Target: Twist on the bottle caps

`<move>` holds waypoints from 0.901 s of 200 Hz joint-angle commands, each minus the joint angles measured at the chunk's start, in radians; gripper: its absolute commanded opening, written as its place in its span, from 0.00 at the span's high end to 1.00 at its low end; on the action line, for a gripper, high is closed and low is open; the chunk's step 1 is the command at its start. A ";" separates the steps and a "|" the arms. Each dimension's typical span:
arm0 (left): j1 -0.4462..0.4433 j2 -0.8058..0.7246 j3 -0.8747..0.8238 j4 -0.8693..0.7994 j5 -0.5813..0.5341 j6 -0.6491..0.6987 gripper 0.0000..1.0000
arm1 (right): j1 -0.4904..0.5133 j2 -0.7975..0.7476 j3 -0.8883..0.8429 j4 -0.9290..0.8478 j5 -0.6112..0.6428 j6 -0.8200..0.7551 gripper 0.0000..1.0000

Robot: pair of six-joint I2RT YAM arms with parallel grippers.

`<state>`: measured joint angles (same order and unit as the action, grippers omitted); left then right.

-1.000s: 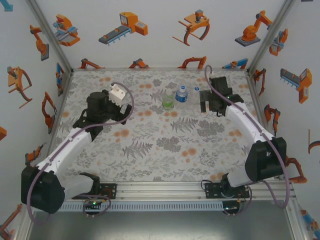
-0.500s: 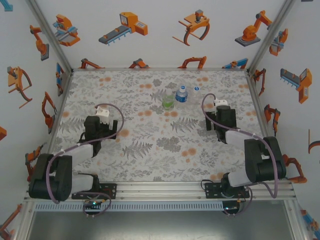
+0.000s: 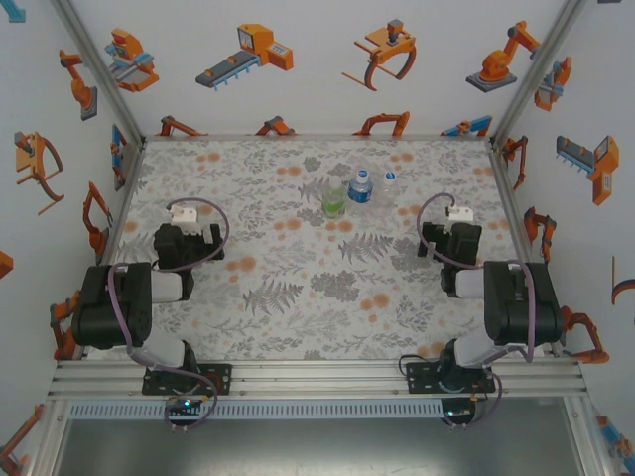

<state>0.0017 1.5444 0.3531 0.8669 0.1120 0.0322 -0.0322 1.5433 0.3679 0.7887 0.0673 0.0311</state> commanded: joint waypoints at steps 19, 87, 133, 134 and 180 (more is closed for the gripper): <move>0.007 -0.006 0.051 -0.031 -0.040 -0.058 0.03 | 0.001 -0.002 0.000 0.112 -0.004 0.034 0.01; 0.007 -0.006 0.053 -0.032 -0.052 -0.064 0.03 | 0.000 -0.002 0.011 0.096 0.003 0.038 0.01; 0.006 -0.004 0.053 -0.031 -0.053 -0.064 0.03 | 0.000 -0.002 0.011 0.096 0.003 0.039 0.01; 0.006 -0.005 0.053 -0.031 -0.054 -0.064 0.03 | 0.000 -0.002 0.010 0.096 0.003 0.039 0.01; 0.006 -0.005 0.053 -0.031 -0.053 -0.064 0.03 | 0.001 -0.002 0.011 0.096 0.002 0.038 0.01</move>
<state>0.0025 1.5440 0.3862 0.8406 0.0669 -0.0154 -0.0322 1.5433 0.3679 0.8471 0.0643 0.0563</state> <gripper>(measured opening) 0.967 0.991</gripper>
